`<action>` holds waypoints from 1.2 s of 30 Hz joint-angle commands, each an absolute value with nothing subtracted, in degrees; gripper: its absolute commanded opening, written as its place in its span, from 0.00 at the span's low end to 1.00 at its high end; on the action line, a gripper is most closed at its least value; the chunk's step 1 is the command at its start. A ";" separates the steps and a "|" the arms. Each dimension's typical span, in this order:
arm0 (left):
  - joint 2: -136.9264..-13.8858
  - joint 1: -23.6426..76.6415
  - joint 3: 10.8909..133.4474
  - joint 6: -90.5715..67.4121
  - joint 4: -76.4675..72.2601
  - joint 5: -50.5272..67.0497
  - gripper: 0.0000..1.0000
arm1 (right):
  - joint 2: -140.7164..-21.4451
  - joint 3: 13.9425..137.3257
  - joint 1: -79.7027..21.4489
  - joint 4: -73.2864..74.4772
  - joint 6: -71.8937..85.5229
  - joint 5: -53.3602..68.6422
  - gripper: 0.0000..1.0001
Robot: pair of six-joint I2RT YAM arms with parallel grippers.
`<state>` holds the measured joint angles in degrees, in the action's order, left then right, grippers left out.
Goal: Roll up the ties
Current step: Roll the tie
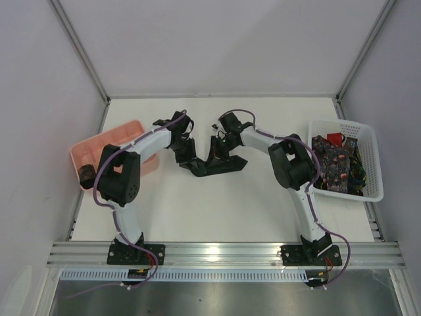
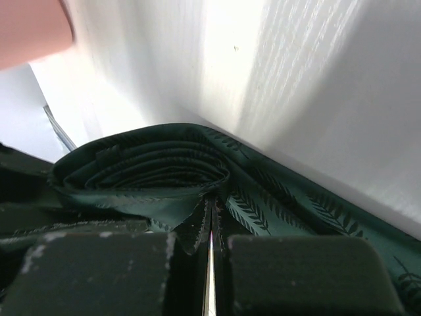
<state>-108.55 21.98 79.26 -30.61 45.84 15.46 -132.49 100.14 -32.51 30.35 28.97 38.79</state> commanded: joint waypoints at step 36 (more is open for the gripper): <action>-118.74 25.31 97.47 -31.99 47.63 20.04 0.68 | -137.29 103.36 -28.04 23.91 37.17 42.01 0.00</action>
